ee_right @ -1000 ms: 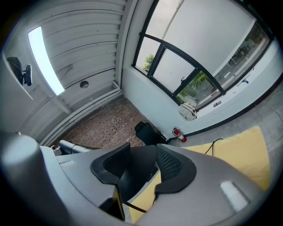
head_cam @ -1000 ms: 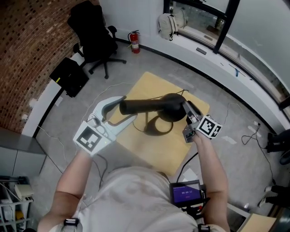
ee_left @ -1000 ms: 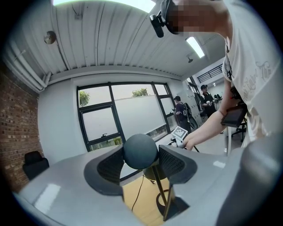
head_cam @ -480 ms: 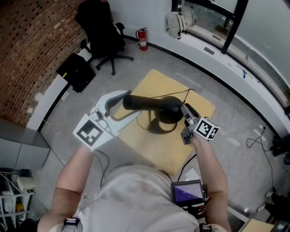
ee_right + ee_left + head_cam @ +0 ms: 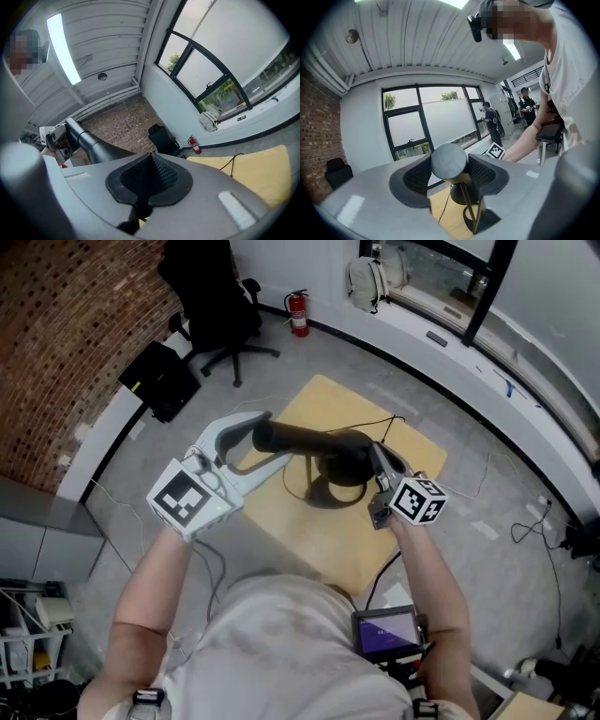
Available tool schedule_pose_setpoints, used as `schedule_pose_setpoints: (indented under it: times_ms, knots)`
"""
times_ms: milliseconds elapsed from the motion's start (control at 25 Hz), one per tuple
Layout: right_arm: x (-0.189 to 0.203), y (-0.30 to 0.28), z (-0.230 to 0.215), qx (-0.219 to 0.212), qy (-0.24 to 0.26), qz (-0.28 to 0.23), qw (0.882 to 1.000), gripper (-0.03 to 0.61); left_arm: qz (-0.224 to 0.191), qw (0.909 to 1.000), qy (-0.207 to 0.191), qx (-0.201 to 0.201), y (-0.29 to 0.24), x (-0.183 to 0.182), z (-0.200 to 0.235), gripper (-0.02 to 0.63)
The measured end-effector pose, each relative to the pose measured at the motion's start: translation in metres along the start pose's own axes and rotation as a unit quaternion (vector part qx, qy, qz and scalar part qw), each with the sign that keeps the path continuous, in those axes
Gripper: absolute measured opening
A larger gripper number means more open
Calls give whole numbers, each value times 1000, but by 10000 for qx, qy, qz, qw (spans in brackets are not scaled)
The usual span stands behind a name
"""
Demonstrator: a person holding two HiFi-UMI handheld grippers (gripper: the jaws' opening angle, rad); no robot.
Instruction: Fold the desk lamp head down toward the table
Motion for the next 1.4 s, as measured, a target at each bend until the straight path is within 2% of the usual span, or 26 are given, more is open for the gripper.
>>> schedule_pose_setpoints:
  times_ms: [160,360,440,600,720,800,880,960,1080,1200,1400]
  knots:
    - [0,0,0,60,122,-58,9999,12,-108,9999,-70,-86,0,5,4,242]
    - [-4,4,-2,58,212,42,9997,30,-165,9995,60,-277,1,0,3,249]
    - [-6,10,-3,-35,145,-12,9999,62,-385,9981,312,-357,3,1,0,250]
    - [-12,28,-9,-65,24,-328,9994,56,-857,9873,1123,-722,18,13,-2,250]
    - [-17,35,-10,-4,44,-549,9985,13,-906,9793,1497,-1018,39,33,-2,232]
    - [-15,36,-8,42,74,-658,9978,12,-841,9761,1635,-1157,55,49,-4,192]
    - [-7,45,-5,112,103,-644,9978,12,-753,9770,1667,-1098,64,63,-17,144]
    - [4,66,-4,228,213,-488,9983,12,-664,9803,1644,-874,63,77,-41,89]
    - [19,89,6,331,404,-290,9982,12,-576,9837,1595,-601,66,98,-67,44]
    - [32,96,27,319,491,-256,9980,12,-480,9853,1556,-521,82,120,-78,31]
    - [50,130,68,329,631,-238,9972,12,-406,9782,1943,-611,113,151,-116,20]
Point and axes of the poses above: the fingertips, and each gripper's own axes: y backward along the fingers, z to its left, x out of its underside, the point moved 6 cm from there along y, backward along the fingers, and after that the axes turned 7 degrees about x, right-handed, at the moved point
